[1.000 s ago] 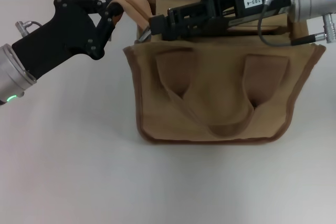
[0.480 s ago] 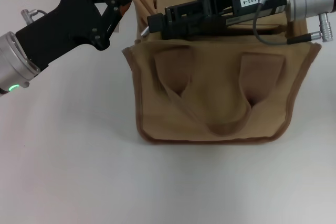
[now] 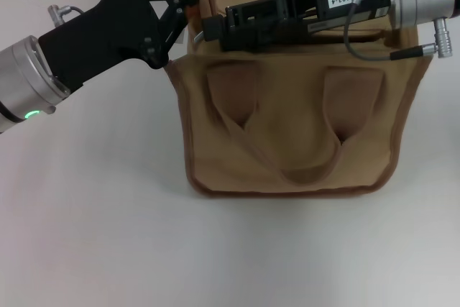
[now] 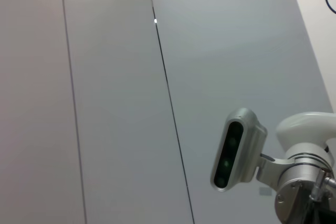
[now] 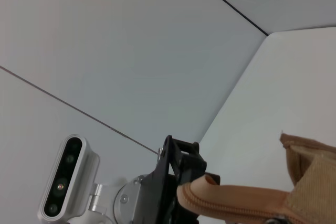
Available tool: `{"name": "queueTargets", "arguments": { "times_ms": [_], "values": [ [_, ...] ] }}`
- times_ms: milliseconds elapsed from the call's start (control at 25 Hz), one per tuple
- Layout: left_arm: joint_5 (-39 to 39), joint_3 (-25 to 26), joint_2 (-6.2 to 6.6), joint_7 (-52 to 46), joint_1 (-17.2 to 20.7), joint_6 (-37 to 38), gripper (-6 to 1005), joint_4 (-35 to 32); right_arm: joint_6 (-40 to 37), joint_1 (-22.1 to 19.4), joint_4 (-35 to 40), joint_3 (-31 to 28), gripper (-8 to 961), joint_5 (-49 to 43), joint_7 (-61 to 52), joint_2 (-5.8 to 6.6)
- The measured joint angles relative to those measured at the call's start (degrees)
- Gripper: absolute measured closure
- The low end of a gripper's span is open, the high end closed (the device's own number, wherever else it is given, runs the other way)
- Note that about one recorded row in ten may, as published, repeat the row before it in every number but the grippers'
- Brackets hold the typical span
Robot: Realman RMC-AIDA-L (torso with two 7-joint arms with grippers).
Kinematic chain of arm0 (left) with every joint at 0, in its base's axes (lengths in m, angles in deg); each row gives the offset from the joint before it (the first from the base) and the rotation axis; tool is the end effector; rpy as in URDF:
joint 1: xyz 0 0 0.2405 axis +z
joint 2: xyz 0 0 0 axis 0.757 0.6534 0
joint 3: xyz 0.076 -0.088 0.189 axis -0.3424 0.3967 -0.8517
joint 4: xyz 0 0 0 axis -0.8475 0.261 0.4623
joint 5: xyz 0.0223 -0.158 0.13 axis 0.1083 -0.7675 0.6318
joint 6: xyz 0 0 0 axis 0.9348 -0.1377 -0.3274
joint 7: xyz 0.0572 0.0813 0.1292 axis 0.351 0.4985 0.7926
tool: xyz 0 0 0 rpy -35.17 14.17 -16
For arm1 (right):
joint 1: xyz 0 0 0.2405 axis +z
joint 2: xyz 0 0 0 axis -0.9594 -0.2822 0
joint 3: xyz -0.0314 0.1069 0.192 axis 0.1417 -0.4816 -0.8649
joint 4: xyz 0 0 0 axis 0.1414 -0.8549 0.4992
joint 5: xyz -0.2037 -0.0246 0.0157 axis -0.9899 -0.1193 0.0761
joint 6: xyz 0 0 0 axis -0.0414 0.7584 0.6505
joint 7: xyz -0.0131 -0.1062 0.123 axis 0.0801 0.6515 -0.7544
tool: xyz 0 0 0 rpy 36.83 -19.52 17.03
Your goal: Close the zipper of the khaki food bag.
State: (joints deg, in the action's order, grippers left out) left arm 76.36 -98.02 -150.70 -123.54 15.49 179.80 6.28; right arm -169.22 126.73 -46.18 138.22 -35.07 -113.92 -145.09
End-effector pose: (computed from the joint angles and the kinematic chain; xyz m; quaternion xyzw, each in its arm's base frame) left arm -0.1709 0.3225 0.0210 -0.8515 0.0247 -0.4569 0.2561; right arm 0.0786 0.3654 -0.0064 0.8590 -0.4556 -0.2080 0.1059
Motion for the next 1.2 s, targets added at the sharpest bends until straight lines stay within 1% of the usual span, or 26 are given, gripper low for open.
{"name": "queueTargets", "arguments": {
  "times_ms": [280, 520, 720, 1200],
  "values": [
    [-0.3, -0.2, -0.09, 0.0, -0.7, 0.8, 983, 0.5, -0.1, 0.0, 0.7, -0.2, 196, 0.1, 0.3, -0.44],
    [-2.7, -0.5, -0.09, -0.1, 0.0, 0.8, 983, 0.5, -0.4, -0.4, 1.0, -0.5, 195, 0.2, 1.0, -0.54],
    [-2.9, -0.6, -0.08, -0.5, 0.1, 0.6, 983, 0.6, -0.5, -0.7, 1.2, -0.6, 195, 0.3, 1.7, -0.98],
    [-3.1, -0.6, -0.08, -0.5, 0.4, 0.6, 983, 1.3, -1.5, -1.3, 1.3, -0.6, 197, 2.8, 1.6, -1.15]
  ]
}}
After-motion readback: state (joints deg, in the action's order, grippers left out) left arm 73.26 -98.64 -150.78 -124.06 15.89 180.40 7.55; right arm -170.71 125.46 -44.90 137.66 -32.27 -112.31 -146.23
